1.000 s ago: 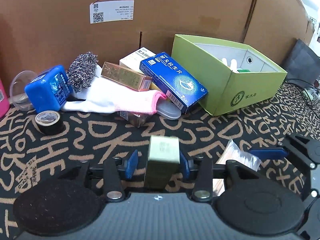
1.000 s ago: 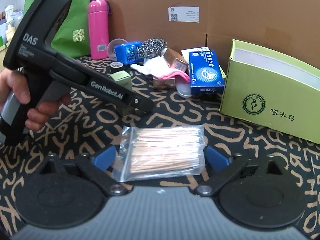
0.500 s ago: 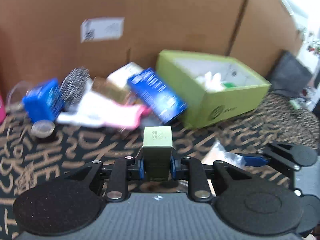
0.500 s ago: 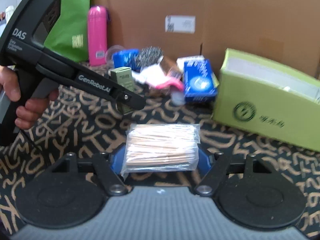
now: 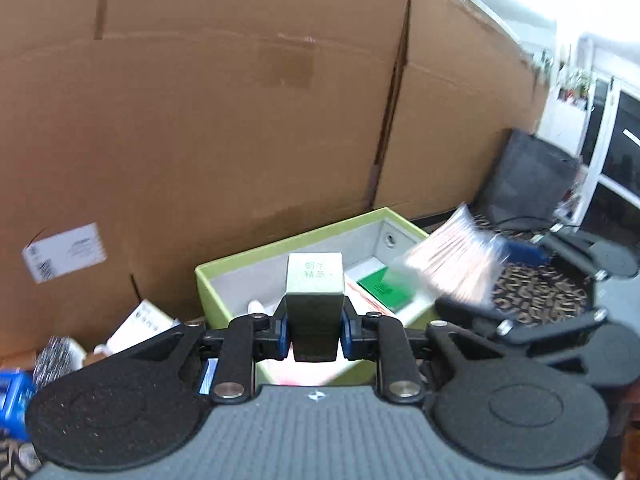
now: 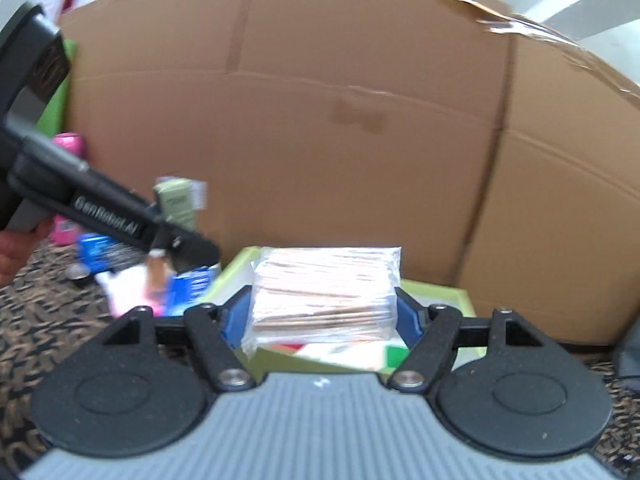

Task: Organize objects
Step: 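Release olive box and swab bag into the shoebox with both tools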

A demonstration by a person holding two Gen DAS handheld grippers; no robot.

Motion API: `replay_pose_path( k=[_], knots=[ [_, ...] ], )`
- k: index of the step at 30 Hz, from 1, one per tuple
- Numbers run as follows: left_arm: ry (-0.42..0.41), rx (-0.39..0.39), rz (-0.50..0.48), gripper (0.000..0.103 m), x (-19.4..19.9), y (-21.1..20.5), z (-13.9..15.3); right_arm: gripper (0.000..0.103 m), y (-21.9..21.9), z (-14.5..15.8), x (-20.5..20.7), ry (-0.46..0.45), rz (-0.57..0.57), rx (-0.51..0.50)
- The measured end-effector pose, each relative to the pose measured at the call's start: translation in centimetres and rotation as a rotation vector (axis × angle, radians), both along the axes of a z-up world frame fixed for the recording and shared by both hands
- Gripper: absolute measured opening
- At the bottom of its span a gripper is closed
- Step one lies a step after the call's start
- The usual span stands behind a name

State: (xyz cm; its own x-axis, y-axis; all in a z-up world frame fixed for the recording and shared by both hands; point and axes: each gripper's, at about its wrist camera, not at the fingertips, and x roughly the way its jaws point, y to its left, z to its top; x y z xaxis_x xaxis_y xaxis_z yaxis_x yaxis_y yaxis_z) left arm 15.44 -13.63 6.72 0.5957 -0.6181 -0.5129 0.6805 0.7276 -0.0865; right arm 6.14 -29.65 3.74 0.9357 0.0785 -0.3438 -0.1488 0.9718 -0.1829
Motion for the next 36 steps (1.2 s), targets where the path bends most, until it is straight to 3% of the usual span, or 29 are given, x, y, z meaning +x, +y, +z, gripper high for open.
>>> replay_pose_path(
  k=[7,14,16,17,20,27,32,36],
  knots=[
    [0.054,0.109,0.047,0.023,5.5,-4.7,-2.8,0.071,-4.7,-1.8,6.6,0.075,-0.095,0.041],
    [0.060,0.197,0.023,0.025,7.6,-7.4,-5.1,0.072,-6.2,-5.6,11.5,0.191,-0.084,0.073],
    [0.047,0.229,0.019,0.061,7.7,-7.8,-5.5,0.078,-6.2,-6.7,12.4,0.231,-0.062,0.077],
    [0.046,0.244,0.039,0.087,7.6,-7.9,-5.7,0.086,-6.1,-7.1,12.5,0.239,-0.068,0.072],
    [-0.017,0.204,0.044,0.088,6.7,-7.1,-5.2,0.089,-6.2,-7.3,11.7,0.225,-0.079,0.065],
    [-0.022,0.102,0.076,0.088,3.9,-4.6,-2.2,0.103,-5.8,-3.2,6.3,0.050,-0.096,0.110],
    [-0.053,-0.012,0.109,0.095,-0.4,-1.4,0.2,0.103,-4.0,-0.4,1.1,-0.073,-0.049,0.117],
    [-0.049,-0.086,0.134,0.100,-3.7,1.5,0.1,0.103,-2.0,0.2,-2.9,-0.134,0.008,0.124]
  ],
)
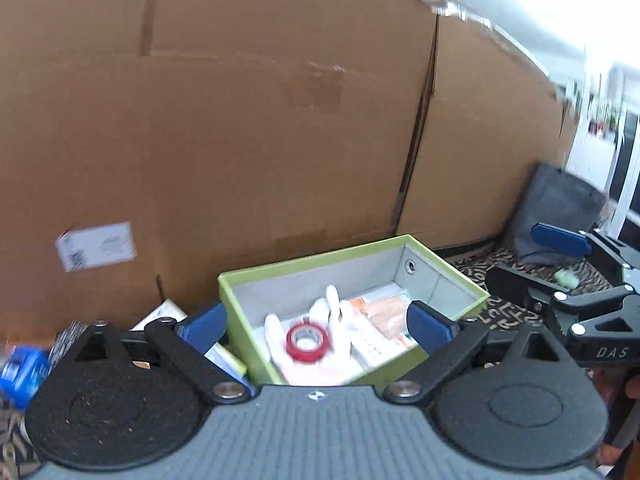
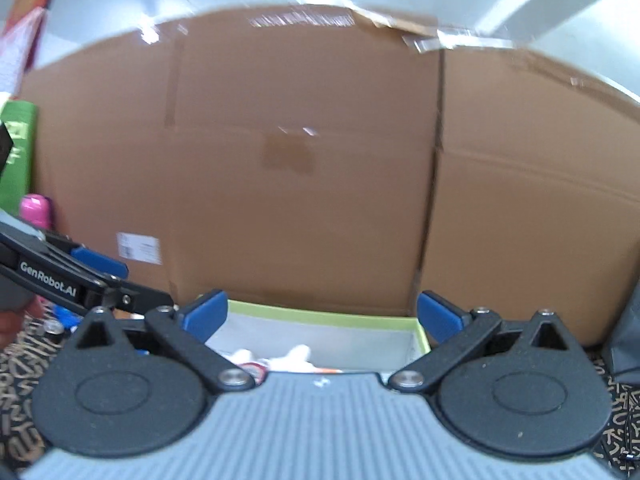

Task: Organize objects
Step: 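Release olive box and swab bag into the shoebox with both tools, then grasp the black tape roll with left tool while right tool grasps copper box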

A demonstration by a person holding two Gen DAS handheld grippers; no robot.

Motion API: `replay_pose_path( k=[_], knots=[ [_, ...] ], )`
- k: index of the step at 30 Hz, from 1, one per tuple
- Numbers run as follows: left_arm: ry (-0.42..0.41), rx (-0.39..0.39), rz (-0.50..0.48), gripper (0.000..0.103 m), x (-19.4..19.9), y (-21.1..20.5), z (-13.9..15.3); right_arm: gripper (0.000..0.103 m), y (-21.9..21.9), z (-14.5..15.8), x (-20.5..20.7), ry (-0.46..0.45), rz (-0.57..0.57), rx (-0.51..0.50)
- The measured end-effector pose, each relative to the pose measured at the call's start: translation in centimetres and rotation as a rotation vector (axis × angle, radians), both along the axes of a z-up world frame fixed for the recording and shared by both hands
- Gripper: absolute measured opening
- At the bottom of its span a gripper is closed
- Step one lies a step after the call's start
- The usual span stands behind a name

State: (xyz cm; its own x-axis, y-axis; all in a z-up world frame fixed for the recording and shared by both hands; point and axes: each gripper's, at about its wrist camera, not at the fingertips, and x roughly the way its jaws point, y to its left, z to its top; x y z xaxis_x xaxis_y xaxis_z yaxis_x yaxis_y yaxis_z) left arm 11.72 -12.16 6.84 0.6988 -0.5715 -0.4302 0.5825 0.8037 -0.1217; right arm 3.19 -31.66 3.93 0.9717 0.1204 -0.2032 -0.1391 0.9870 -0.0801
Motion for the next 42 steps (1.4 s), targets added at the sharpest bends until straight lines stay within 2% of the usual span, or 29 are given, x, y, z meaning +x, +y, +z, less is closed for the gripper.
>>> replay_pose_path(
  k=[3,7,12,17,20,24,29,31,32,33,34,35,36,38,42],
  knots=[
    [-0.012,-0.019,0.026,0.100,-2.5,2.8,-1.1,0.103,1.9,-0.4,-1.8,-0.007,0.055,0.017],
    [0.042,-0.029,0.084,0.100,-4.6,6.4,-3.7,0.103,3.9,-2.5,-3.9,0.079,0.115,0.070],
    [0.147,-0.065,0.180,0.100,-5.5,10.4,-7.5,0.103,6.3,-5.7,-2.7,0.222,0.195,0.158],
    [0.225,-0.094,0.301,0.100,-5.3,14.2,-10.3,0.103,9.7,-8.0,-1.6,0.281,0.252,0.153],
    [0.228,-0.099,0.353,0.100,-4.7,16.1,-10.4,0.103,11.8,-8.9,-1.2,0.303,0.259,0.105],
    [0.181,-0.079,0.388,0.100,-2.7,17.3,-9.7,0.103,13.6,-8.8,-1.1,0.296,0.256,0.048],
    [0.184,-0.018,0.445,0.097,3.0,17.9,-9.9,0.102,14.8,-8.8,-1.2,0.298,0.259,0.017],
    [0.217,-0.011,0.471,0.091,5.4,18.1,-10.6,0.102,15.5,-8.5,-1.1,0.294,0.263,-0.011],
    [0.241,-0.012,0.475,0.081,6.3,18.2,-11.0,0.100,15.9,-8.3,-0.9,0.293,0.267,-0.033],
    [0.273,-0.015,0.473,0.063,7.2,18.4,-11.4,0.097,16.4,-8.1,-0.7,0.287,0.272,-0.057],
    [0.313,-0.023,0.467,0.055,8.1,18.7,-11.9,0.095,17.0,-7.9,-0.3,0.279,0.278,-0.085],
    [0.286,-0.017,0.471,0.042,8.1,18.8,-11.9,0.090,17.6,-7.6,0.1,0.267,0.283,-0.114],
    [0.279,0.006,0.459,0.037,8.2,18.9,-11.9,0.087,18.2,-7.5,0.6,0.252,0.288,-0.142],
    [0.287,-0.003,0.416,0.033,7.8,19.5,-11.9,0.081,19.4,-7.1,2.1,0.233,0.298,-0.183],
    [0.296,-0.009,0.349,0.031,5.8,20.2,-11.6,0.066,21.8,-6.6,6.7,0.246,0.327,-0.205]
  ],
)
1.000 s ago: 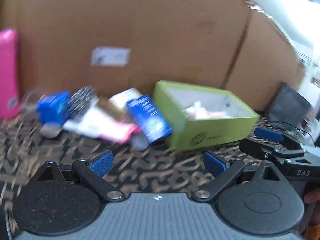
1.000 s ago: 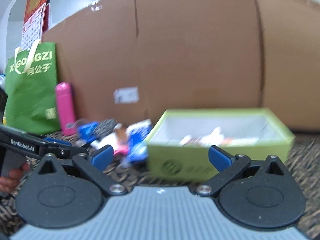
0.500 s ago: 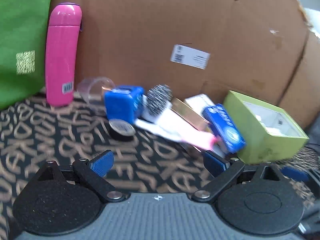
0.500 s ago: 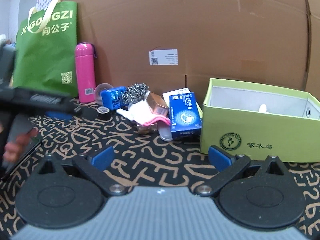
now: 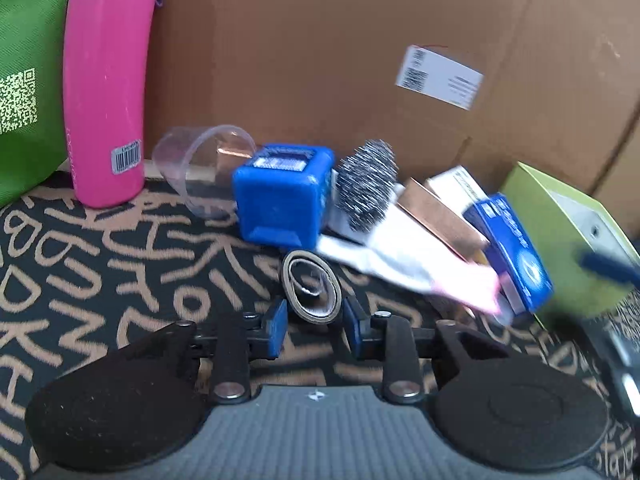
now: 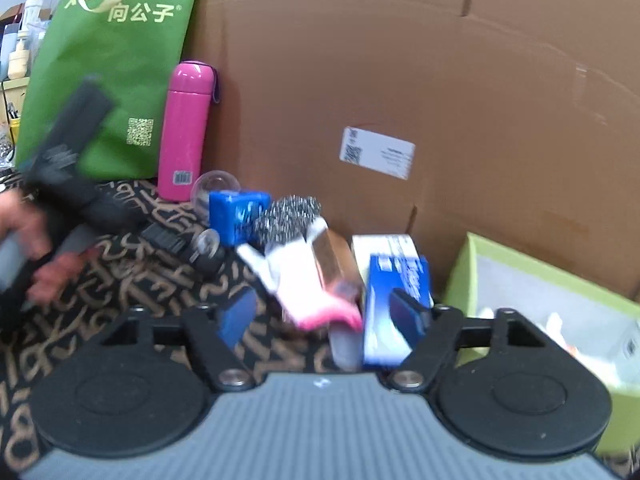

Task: Organize objects
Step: 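Grasp the black tape roll with left tool while right tool grasps copper box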

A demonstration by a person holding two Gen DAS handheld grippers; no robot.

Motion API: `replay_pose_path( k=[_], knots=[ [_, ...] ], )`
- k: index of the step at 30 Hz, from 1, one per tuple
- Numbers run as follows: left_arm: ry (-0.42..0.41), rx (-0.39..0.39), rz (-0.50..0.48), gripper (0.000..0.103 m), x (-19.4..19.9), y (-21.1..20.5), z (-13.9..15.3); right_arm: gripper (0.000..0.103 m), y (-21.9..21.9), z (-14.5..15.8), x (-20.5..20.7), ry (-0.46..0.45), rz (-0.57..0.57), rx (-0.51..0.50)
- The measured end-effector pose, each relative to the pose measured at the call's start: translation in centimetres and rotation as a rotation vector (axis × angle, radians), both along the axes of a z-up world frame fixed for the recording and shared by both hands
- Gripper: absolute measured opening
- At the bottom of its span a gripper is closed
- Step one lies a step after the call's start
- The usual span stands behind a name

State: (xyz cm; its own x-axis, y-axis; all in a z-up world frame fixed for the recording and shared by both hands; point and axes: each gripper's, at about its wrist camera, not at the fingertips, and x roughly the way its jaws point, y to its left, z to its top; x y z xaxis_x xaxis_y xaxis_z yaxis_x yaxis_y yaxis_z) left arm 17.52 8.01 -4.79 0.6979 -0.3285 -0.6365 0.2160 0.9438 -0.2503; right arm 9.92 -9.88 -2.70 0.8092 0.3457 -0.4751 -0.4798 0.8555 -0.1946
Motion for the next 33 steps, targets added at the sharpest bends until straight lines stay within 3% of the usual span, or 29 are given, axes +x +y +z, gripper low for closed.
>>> replay_pose_path(
  k=[4,6,8,9,14,16,17,21,27,28,29,30,33],
  knots=[
    [0.008,-0.030,-0.045,0.031,-1.7,0.2,0.3,0.054,2.2,-0.9,5.0,0.036,-0.019,-0.051],
    [-0.010,-0.020,-0.046,0.037,-1.8,-0.2,0.6,0.050,3.1,-1.9,7.1,0.074,-0.029,-0.066],
    [-0.019,-0.012,-0.036,0.065,-1.2,-0.6,0.7,0.050,3.7,-3.0,8.6,0.104,-0.036,-0.092],
    [-0.026,-0.009,-0.022,0.069,-1.0,-0.8,0.7,0.050,3.9,-3.6,9.2,0.107,-0.038,-0.095],
    [-0.010,0.003,0.000,0.068,1.2,-1.9,0.1,0.049,3.4,-3.9,10.0,0.115,-0.048,-0.051],
    [-0.018,0.028,-0.016,0.055,1.6,-2.4,-0.2,0.046,3.2,-3.8,9.2,0.125,-0.026,-0.064],
    [-0.022,0.055,-0.042,0.040,1.5,-2.8,-0.2,0.044,2.9,-3.8,8.8,0.132,-0.025,-0.061],
    [-0.016,0.068,-0.134,0.039,0.3,-3.7,0.0,0.037,1.8,-3.8,7.4,0.147,-0.020,-0.027],
    [-0.019,0.074,-0.243,0.039,-3.7,-4.9,0.8,0.035,1.2,-3.0,4.5,0.129,-0.006,0.005],
    [-0.016,0.072,-0.255,0.039,-4.3,-5.0,0.8,0.035,0.7,-2.9,3.5,0.128,-0.002,0.010],
    [-0.012,0.069,-0.270,0.039,-5.0,-4.9,0.8,0.026,0.2,-2.6,2.5,0.127,-0.005,0.013],
    [-0.008,0.064,-0.285,0.039,-5.6,-4.9,0.8,0.024,-0.5,-2.5,1.4,0.128,-0.007,0.021],
    [0.020,0.052,-0.341,0.039,-7.4,-5.7,0.6,0.023,-3.1,-2.4,-1.8,0.157,-0.014,0.033]
  ],
)
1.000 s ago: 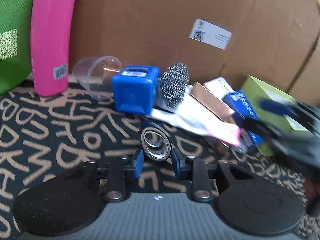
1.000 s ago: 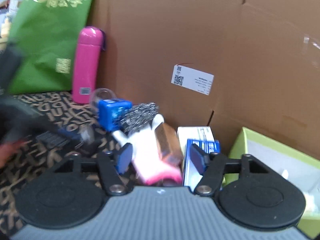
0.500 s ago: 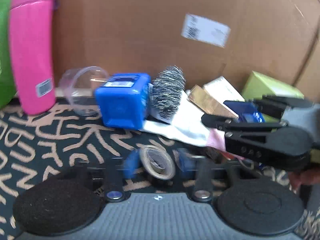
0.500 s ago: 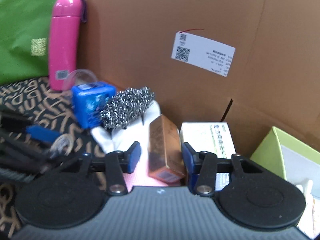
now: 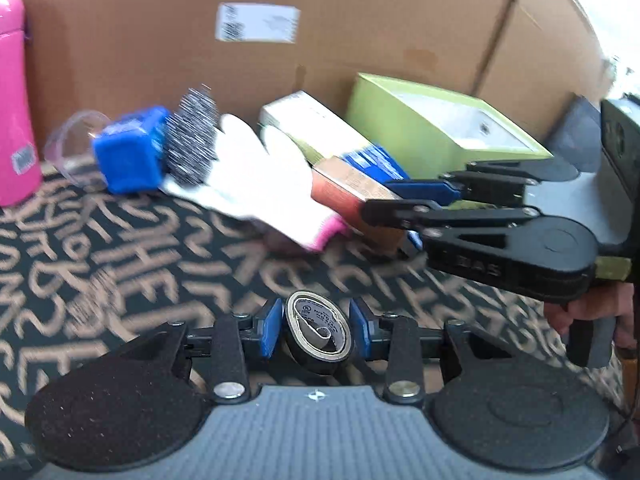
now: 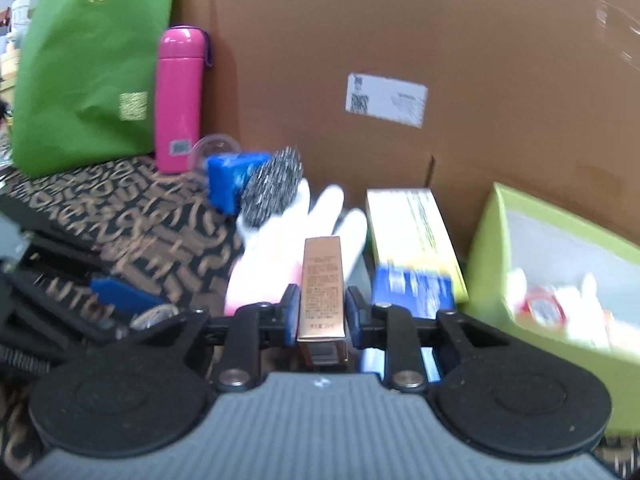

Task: Organize objects
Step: 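Grasp the black tape roll with left tool while right tool grasps copper box, then carry black tape roll with left tool toward the shoebox while right tool holds copper box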

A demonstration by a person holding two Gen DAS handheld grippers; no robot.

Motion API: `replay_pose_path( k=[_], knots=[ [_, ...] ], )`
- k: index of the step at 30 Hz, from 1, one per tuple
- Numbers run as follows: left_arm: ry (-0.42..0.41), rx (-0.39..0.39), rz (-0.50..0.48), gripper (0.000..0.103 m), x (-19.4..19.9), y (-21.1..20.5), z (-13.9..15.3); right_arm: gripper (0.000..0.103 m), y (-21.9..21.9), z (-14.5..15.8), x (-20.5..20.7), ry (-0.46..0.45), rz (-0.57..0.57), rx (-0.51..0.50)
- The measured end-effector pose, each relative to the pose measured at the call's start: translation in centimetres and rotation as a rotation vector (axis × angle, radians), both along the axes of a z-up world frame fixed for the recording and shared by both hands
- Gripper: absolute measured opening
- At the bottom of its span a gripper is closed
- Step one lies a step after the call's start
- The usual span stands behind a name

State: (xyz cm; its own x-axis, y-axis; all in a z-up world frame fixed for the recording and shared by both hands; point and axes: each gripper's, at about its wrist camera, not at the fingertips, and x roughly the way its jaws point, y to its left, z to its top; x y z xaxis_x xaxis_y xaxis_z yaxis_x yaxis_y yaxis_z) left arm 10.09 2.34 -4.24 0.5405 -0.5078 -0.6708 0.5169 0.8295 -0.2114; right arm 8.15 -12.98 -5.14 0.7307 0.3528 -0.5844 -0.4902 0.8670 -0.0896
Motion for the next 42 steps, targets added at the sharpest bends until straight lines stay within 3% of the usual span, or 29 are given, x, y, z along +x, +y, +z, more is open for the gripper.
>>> replay_pose_path(
  k=[4,6,8,10,15,17,18,20,26,29,36,42],
  knots=[
    [-0.006,0.008,-0.042,0.042,-2.1,-1.6,-0.5,0.023,-2.8,-0.3,-3.6,0.048,-0.017,0.037],
    [-0.037,0.055,-0.005,0.060,-2.6,-2.2,-0.8,0.024,-3.5,-0.3,-4.4,0.047,-0.029,0.047],
    [-0.055,0.083,0.038,0.061,-3.1,-2.4,-0.9,0.026,-3.6,-0.4,-4.2,0.043,-0.026,0.055],
    [-0.034,0.063,0.060,0.061,-3.6,-2.0,-0.5,0.033,-3.4,-0.5,-3.9,0.037,-0.023,0.056],
    [-0.009,0.018,0.073,0.067,-4.9,-1.9,0.1,0.033,-2.8,-1.8,-2.4,0.068,-0.015,0.066],
    [-0.024,0.044,0.060,0.063,-5.1,-2.7,-0.2,0.024,-3.2,-2.3,-2.6,0.092,-0.024,0.065],
    [-0.033,0.058,0.048,0.049,-5.1,-3.0,-0.4,0.024,-3.6,-2.3,-3.0,0.101,-0.024,0.067],
    [-0.050,0.097,0.036,0.035,-4.9,-3.6,-0.7,0.024,-4.4,-2.2,-4.4,0.105,-0.024,0.049],
    [-0.055,0.079,0.022,0.033,-3.7,-4.2,-1.0,0.024,-5.7,-1.8,-7.6,0.111,-0.021,0.037],
    [-0.064,0.101,0.038,0.035,-4.0,-4.7,-1.0,0.030,-5.5,-1.7,-7.3,0.095,-0.029,0.036],
    [-0.105,0.157,0.012,0.035,-4.4,-5.6,-1.2,0.030,-4.7,-2.4,-5.6,0.115,-0.048,0.047],
    [-0.122,0.152,0.025,0.035,-4.5,-5.7,-1.4,0.030,-4.9,-2.5,-5.2,0.124,-0.056,0.074]
  ],
)
